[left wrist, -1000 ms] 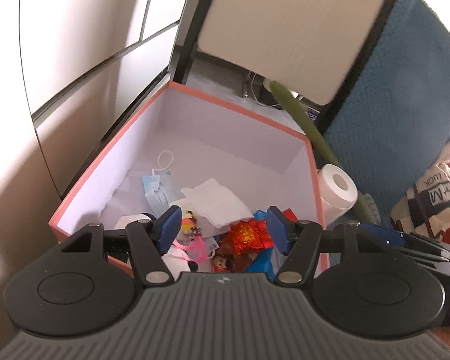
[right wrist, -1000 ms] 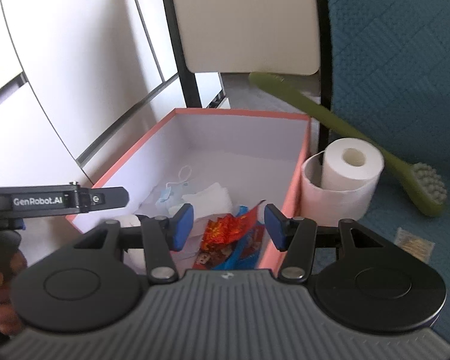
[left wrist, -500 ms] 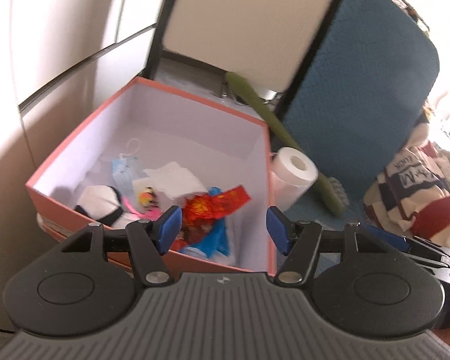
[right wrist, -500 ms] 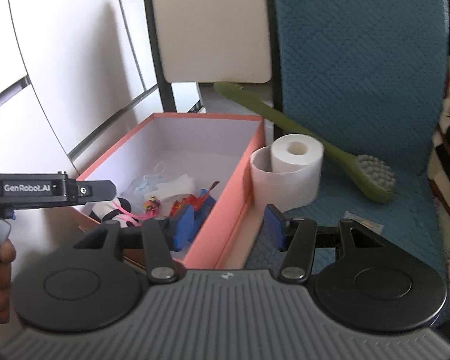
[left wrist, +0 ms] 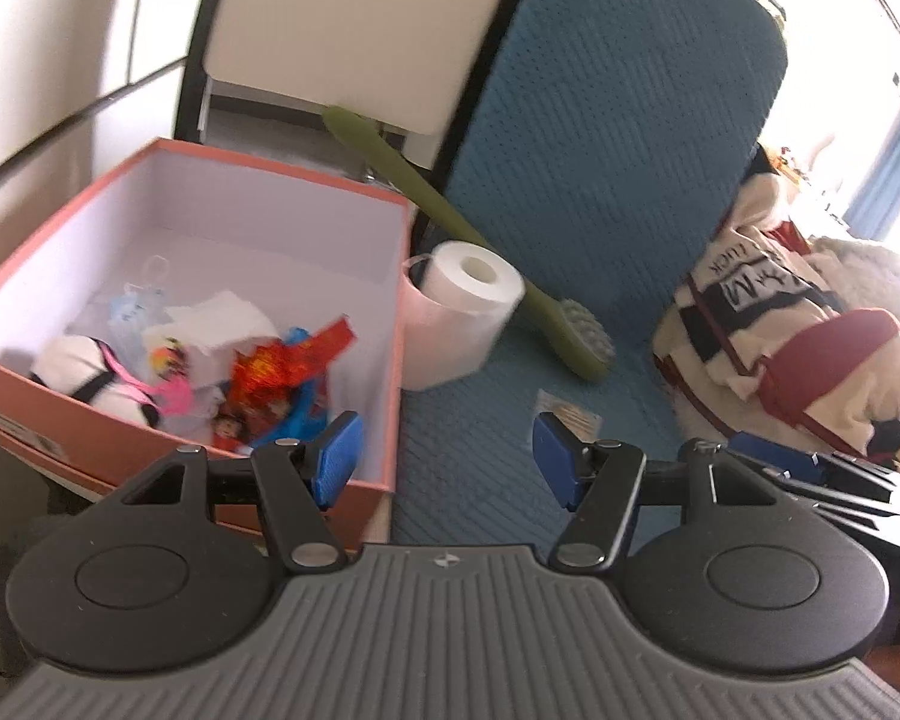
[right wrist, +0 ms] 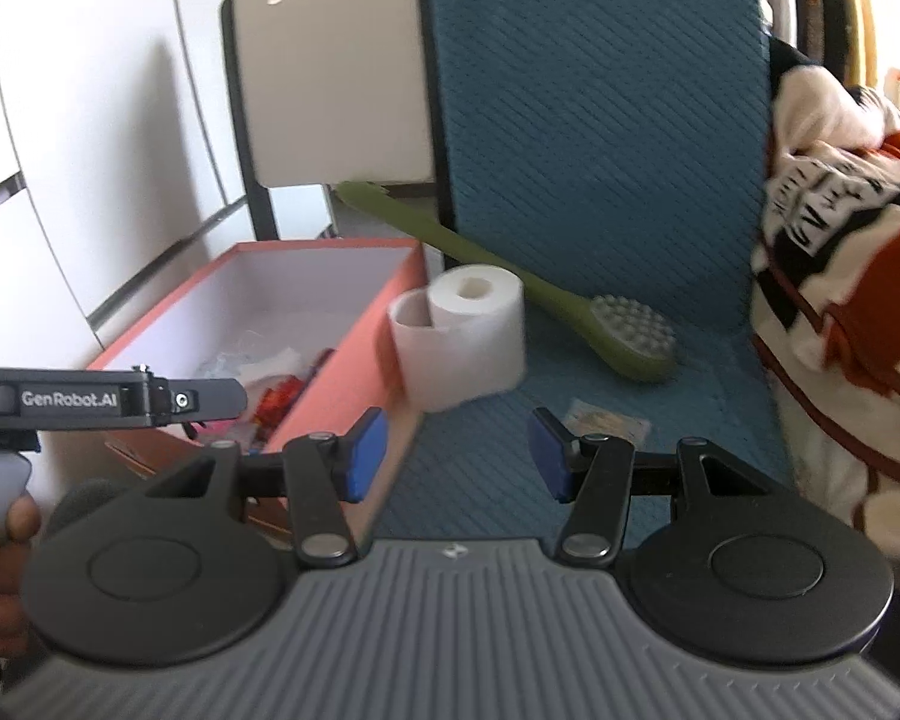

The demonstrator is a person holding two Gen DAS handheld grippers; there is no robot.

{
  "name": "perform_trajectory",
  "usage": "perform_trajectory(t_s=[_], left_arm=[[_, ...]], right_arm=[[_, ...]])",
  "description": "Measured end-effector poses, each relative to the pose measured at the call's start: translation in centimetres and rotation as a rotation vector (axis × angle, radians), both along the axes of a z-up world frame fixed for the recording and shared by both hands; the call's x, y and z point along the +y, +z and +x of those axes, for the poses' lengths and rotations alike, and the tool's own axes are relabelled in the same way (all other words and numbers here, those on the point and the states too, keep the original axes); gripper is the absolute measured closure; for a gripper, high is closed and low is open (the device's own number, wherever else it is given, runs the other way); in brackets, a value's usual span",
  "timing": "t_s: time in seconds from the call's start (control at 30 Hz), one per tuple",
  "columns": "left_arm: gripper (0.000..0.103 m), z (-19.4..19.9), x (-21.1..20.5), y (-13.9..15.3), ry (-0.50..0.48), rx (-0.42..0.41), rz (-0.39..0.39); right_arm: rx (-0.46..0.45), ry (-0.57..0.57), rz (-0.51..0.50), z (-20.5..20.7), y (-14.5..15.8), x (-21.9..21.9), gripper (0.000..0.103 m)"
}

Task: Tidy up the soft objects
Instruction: 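Withdraw both open grippers from the box back over the chair seat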

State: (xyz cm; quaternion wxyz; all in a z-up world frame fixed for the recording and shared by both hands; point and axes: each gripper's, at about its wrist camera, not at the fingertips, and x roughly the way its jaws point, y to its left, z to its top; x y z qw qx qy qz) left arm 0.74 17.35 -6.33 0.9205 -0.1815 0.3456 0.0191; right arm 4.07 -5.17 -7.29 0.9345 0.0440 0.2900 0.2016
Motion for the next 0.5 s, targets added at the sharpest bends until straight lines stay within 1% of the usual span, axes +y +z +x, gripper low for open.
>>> perform_trajectory(t_s=[0.2, 0.5], left_arm=[[0.035, 0.2, -2.3, -0.9, -0.036, 0.011, -0.019], [0.034, 0.3, -4.8, -1.8, -0.071, 0.014, -0.003]], right_arm=[[0.012, -0.040, 0.012, -0.8, -1.1, -2.3, 0.048], [0.034, -0.079, 0.015, -1.7, -2.8, -5.4, 0.048]])
